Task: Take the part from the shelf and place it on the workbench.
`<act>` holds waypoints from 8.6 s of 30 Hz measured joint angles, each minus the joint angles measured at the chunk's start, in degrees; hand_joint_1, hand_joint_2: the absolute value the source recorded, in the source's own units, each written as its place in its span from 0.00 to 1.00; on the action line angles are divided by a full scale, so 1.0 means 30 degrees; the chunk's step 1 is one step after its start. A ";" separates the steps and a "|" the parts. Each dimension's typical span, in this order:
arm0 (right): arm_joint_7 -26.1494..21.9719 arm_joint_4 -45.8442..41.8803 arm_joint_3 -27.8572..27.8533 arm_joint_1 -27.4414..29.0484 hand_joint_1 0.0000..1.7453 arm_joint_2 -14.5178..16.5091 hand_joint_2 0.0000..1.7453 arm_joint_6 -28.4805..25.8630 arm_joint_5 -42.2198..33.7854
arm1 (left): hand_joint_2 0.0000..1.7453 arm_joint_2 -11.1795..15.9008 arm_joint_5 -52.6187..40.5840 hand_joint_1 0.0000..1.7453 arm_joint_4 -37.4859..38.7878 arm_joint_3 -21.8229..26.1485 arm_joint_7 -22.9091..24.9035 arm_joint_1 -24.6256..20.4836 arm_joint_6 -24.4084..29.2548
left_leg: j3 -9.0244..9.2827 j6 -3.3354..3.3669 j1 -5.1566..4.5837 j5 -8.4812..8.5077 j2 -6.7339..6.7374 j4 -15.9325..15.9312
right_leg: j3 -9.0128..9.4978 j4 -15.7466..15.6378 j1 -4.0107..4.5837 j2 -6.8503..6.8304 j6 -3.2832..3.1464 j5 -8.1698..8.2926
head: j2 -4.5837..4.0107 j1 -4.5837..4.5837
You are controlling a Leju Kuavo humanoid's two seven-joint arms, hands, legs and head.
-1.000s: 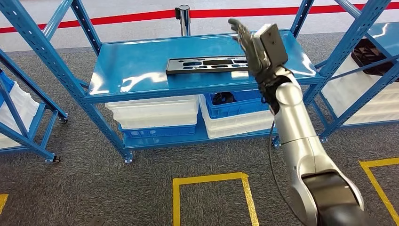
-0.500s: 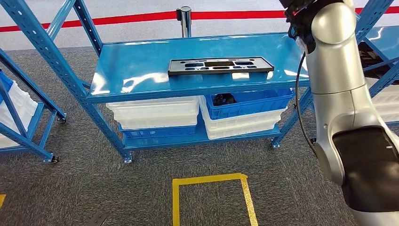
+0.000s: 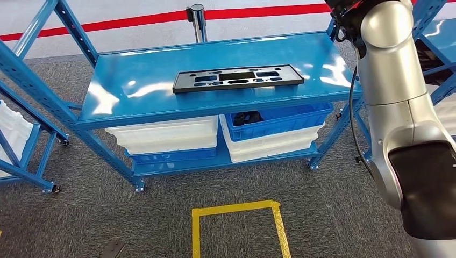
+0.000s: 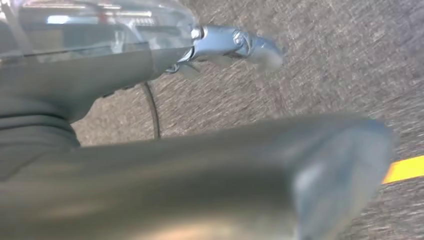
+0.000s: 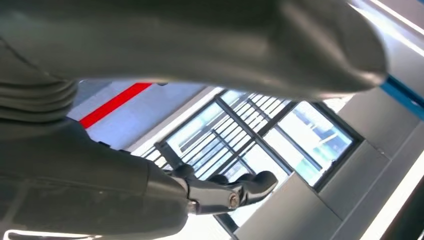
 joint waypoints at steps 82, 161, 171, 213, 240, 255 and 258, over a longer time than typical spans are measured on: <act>-0.0259 0.0011 0.0767 0.0352 0.00 -0.0650 0.00 0.0255 0.0271 | 0.00 -0.0078 -0.0331 0.00 0.0260 0.0049 -0.0297 0.0077 0.0044 | -0.2929 0.0631 -0.0292 0.4248 -0.0125 -0.1456 | 0.1997 -0.1014 0.0383 0.0253 0.0027 -0.0776 | 0.0000 0.0293; -0.1090 0.7885 0.5639 1.0470 0.00 0.2208 1.00 -0.6655 1.1828 | 0.00 -0.0464 -0.1138 0.00 0.0260 -0.0031 0.0260 -0.0029 -0.0009 | -0.2831 0.0606 -0.0196 0.4249 -0.0108 -0.1587 | 0.1995 -0.1010 0.0460 0.0263 0.0381 -0.0866 | 0.0000 0.0286; -0.0370 0.8847 0.4508 0.9931 0.00 0.1242 1.00 -0.7792 1.2156 | 0.00 -0.0464 -0.1178 0.00 0.0260 -0.0038 0.0377 -0.0048 -0.0007 | -0.2831 0.0606 -0.0203 0.4249 -0.0105 -0.1587 | 0.1994 -0.1010 0.0456 0.0265 0.0382 -0.0866 | 0.0000 0.0288; -0.3737 -0.0525 0.1449 0.9403 1.00 0.1261 1.00 -0.6556 1.0757 | 1.00 -0.0430 -0.0807 0.00 0.0260 -0.0004 -0.0341 0.0044 0.0213 | -0.2897 0.0605 -0.0209 0.4254 -0.0118 -0.1585 | 0.1939 -0.1001 0.0447 0.0258 0.0384 -0.0864 | 0.0000 0.0277; -0.3370 -1.6127 -0.1186 0.9767 1.00 -0.2206 1.00 -0.5929 0.8063 | 1.00 -0.0319 -0.1237 0.00 0.0231 -0.0279 -0.3191 0.0085 0.0648 | -0.2841 0.0609 -0.0214 0.4245 -0.0112 -0.1587 | 0.1981 -0.1005 0.0441 0.0257 0.0386 -0.0875 | 0.0000 0.0257; -0.3337 -1.6619 -0.1106 0.9989 1.00 -0.2694 1.00 -0.5929 0.7808 | 1.00 -0.0259 -0.1714 0.00 0.0209 -0.1313 -0.3926 0.0114 0.1590 | -0.2842 0.0609 -0.0214 0.4245 -0.0113 -0.1587 | 0.1984 -0.1005 0.0441 0.0257 0.0386 -0.0875 | 0.0000 0.0258; -0.3306 -1.6620 -0.0983 0.9998 1.00 -0.2694 1.00 -0.5936 0.7818 | 1.00 -0.0228 -0.1490 0.00 0.0209 -0.1313 -0.3532 0.0114 0.1543 | -0.2841 0.0608 -0.0213 0.4245 -0.0115 -0.1588 | 0.1984 -0.1005 0.0443 0.0256 0.0386 -0.0875 | 0.0000 0.0257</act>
